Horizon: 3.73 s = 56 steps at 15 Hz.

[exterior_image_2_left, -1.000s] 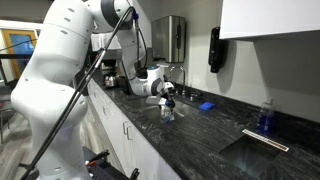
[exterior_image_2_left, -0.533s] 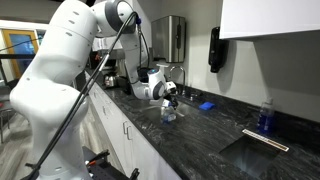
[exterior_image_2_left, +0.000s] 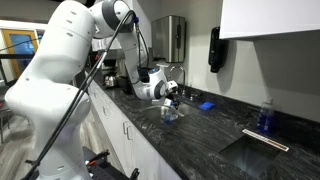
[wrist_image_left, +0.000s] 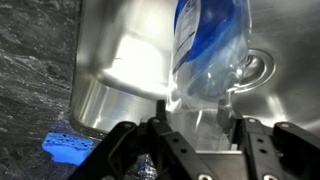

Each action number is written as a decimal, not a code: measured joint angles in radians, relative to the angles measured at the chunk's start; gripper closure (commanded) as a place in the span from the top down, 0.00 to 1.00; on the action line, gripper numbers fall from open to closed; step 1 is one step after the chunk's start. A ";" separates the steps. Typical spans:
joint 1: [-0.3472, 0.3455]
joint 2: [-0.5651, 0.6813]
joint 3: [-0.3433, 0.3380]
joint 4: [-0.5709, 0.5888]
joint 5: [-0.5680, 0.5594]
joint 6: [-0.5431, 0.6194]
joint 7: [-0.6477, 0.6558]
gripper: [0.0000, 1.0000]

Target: Remove the bottle out of the sink

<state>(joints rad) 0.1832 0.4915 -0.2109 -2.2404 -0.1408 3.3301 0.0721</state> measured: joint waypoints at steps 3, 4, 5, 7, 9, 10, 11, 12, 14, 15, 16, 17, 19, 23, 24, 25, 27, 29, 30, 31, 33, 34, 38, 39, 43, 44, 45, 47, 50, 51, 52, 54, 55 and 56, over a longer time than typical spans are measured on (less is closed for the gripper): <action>0.033 0.000 -0.030 0.001 0.000 -0.010 0.012 0.30; 0.040 -0.001 -0.034 0.002 0.000 -0.017 0.018 0.30; 0.044 -0.003 -0.036 0.005 0.000 -0.030 0.024 0.30; 0.050 -0.012 -0.037 0.009 0.000 -0.060 0.040 0.30; 0.054 -0.023 -0.036 0.015 0.000 -0.091 0.057 0.30; 0.054 -0.033 -0.035 0.019 0.000 -0.104 0.067 0.30; 0.055 -0.044 -0.034 0.023 0.000 -0.118 0.077 0.30; 0.054 -0.058 -0.033 0.029 0.000 -0.130 0.087 0.30; 0.053 -0.092 -0.032 0.043 0.001 -0.161 0.107 0.30; 0.052 -0.111 -0.031 0.050 0.002 -0.180 0.115 0.30; 0.050 -0.132 -0.031 0.058 0.005 -0.207 0.122 0.30; 0.046 -0.153 -0.031 0.068 0.013 -0.239 0.126 0.30; 0.039 -0.193 -0.036 0.090 0.025 -0.299 0.132 0.30; 0.035 -0.251 -0.083 0.128 0.027 -0.359 0.148 0.30; 0.035 -0.259 -0.099 0.136 0.027 -0.359 0.152 0.30; 0.034 -0.266 -0.116 0.141 0.026 -0.359 0.156 0.30; 0.034 -0.275 -0.153 0.149 0.022 -0.359 0.170 0.30; 0.033 -0.276 -0.190 0.153 0.018 -0.358 0.184 0.30; 0.033 -0.275 -0.207 0.153 0.015 -0.357 0.193 0.30; 0.034 -0.273 -0.224 0.153 0.012 -0.357 0.203 0.30; 0.038 -0.266 -0.265 0.153 -0.023 -0.358 0.241 0.30; 0.043 -0.261 -0.290 0.153 -0.052 -0.358 0.267 0.30; 0.080 -0.235 -0.395 0.153 -0.185 -0.357 0.379 0.30; 0.092 -0.228 -0.415 0.152 -0.212 -0.357 0.402 0.30; 0.137 -0.199 -0.466 0.145 -0.286 -0.357 0.475 0.30; 0.146 -0.192 -0.472 0.142 -0.295 -0.357 0.486 0.30; 0.153 -0.186 -0.475 0.138 -0.300 -0.357 0.495 0.30; 0.162 -0.176 -0.477 0.130 -0.302 -0.357 0.506 0.50; 0.176 -0.169 -0.490 0.129 -0.303 -0.347 0.533 0.86; 0.179 -0.169 -0.495 0.128 -0.303 -0.343 0.540 0.93; 0.183 -0.169 -0.501 0.128 -0.303 -0.337 0.545 0.99; 0.195 -0.170 -0.513 0.128 -0.303 -0.328 0.551 1.00; 0.201 -0.170 -0.520 0.128 -0.304 -0.324 0.553 1.00; 0.210 -0.170 -0.528 0.128 -0.306 -0.322 0.554 1.00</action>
<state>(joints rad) 0.3931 0.3215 -0.7390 -2.1124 -0.4466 3.0086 0.6260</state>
